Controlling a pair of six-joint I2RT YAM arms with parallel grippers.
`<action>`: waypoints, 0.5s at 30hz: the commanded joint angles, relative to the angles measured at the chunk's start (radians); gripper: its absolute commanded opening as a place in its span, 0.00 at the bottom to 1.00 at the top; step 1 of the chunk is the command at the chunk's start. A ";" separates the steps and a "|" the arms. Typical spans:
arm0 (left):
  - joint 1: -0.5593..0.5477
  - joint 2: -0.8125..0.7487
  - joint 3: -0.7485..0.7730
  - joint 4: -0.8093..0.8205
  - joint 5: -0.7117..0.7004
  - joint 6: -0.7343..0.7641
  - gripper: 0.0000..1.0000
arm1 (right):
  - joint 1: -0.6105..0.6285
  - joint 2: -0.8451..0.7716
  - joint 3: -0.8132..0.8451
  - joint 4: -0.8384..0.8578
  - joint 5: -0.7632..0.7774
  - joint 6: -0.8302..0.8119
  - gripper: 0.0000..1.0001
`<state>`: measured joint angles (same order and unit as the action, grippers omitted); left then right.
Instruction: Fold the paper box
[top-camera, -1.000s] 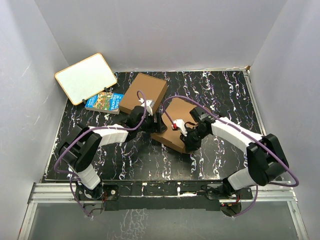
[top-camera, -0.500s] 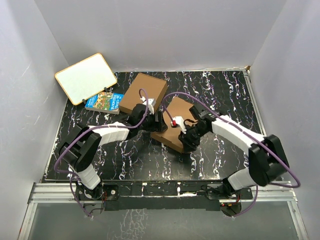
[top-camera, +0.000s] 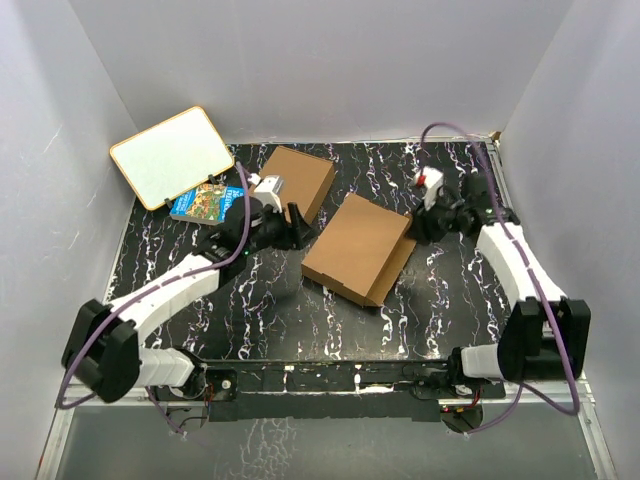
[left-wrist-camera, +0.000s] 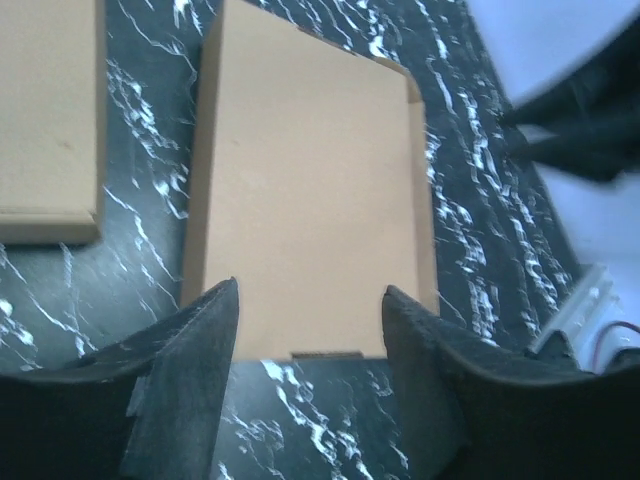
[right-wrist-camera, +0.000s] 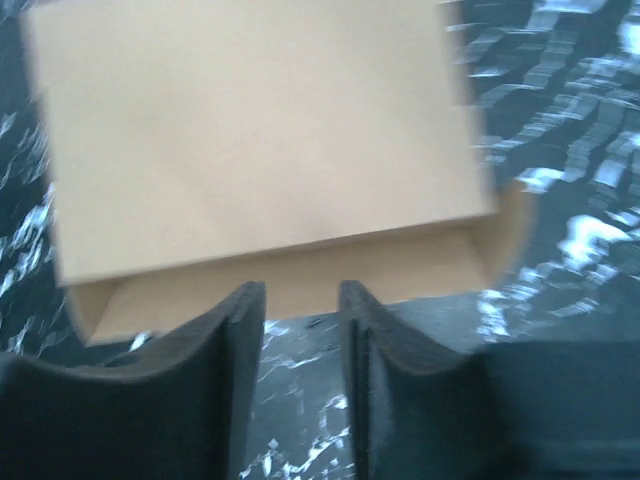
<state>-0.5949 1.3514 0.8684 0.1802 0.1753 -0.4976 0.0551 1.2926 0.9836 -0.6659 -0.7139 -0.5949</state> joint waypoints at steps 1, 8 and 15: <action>-0.002 -0.114 -0.122 -0.041 0.098 -0.112 0.45 | -0.128 0.126 0.148 0.355 -0.019 0.211 0.31; -0.013 -0.141 -0.279 -0.081 0.141 -0.195 0.14 | -0.128 0.421 0.383 0.223 0.018 0.054 0.12; -0.027 0.036 -0.217 -0.058 0.121 -0.136 0.11 | -0.119 0.591 0.492 0.087 -0.026 -0.074 0.08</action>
<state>-0.6117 1.3178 0.5903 0.0975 0.2852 -0.6575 -0.0719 1.8507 1.4029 -0.5072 -0.6857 -0.5716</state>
